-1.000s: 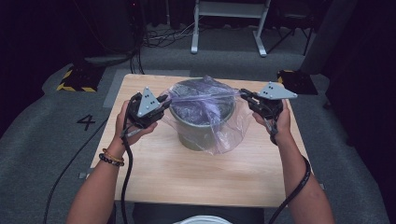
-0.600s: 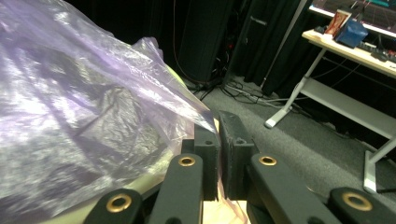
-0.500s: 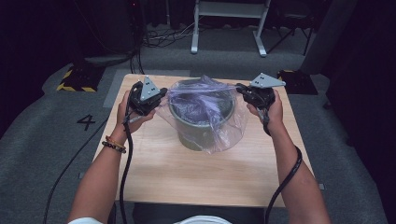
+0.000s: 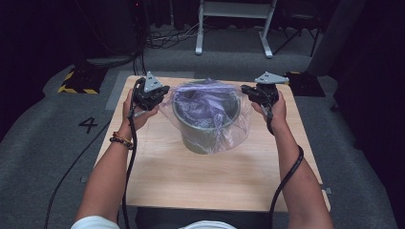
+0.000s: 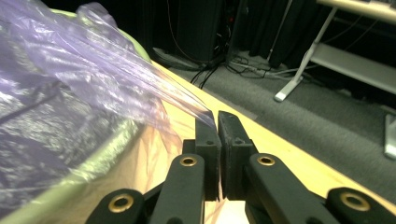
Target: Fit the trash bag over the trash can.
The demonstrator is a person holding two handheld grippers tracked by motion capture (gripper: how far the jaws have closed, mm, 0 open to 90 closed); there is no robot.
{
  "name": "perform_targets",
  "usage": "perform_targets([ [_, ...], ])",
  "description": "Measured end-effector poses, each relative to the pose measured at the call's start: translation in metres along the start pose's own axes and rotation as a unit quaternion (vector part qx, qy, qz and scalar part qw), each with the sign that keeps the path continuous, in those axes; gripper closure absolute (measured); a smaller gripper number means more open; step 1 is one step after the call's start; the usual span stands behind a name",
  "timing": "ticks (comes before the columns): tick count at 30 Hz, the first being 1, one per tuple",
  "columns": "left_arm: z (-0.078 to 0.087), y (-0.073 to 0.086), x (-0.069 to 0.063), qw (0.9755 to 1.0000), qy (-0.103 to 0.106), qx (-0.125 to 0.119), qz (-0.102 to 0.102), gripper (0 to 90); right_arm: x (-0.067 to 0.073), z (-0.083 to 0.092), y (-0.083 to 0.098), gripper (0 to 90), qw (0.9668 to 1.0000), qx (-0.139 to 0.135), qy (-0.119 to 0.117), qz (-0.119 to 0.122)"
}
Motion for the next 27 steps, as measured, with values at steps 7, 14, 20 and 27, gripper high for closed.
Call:
perform_targets([
  [7, -0.019, 0.011, -0.001, 0.9998, 0.008, 0.019, 0.006, 90.0, -0.004, -0.014, 0.013, 88.8, 0.9996, 0.012, -0.009, -0.024],
  [14, -0.033, 0.022, -0.004, 0.9987, 0.024, 0.037, 0.026, 90.0, 0.002, -0.026, 0.028, 89.2, 0.9990, 0.024, -0.023, -0.031],
  [20, -0.042, 0.030, -0.007, 0.9968, 0.046, 0.044, 0.049, 90.0, 0.010, -0.030, 0.035, 89.4, 0.9987, 0.028, -0.034, -0.026],
  [27, -0.046, 0.036, -0.010, 0.9967, 0.034, 0.055, 0.049, 83.7, 0.017, -0.028, 0.041, 89.0, 0.9988, 0.025, -0.035, -0.023],
])
Point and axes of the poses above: each handheld gripper's, and its own axes: z roughly backward along the jaws, y roughly out of its underside, x roughly to its left, the point moved 3 cm from there along -z, roughly forward along the jaws, and after that the axes turned 5 degrees about z, right-handed, at the moved point
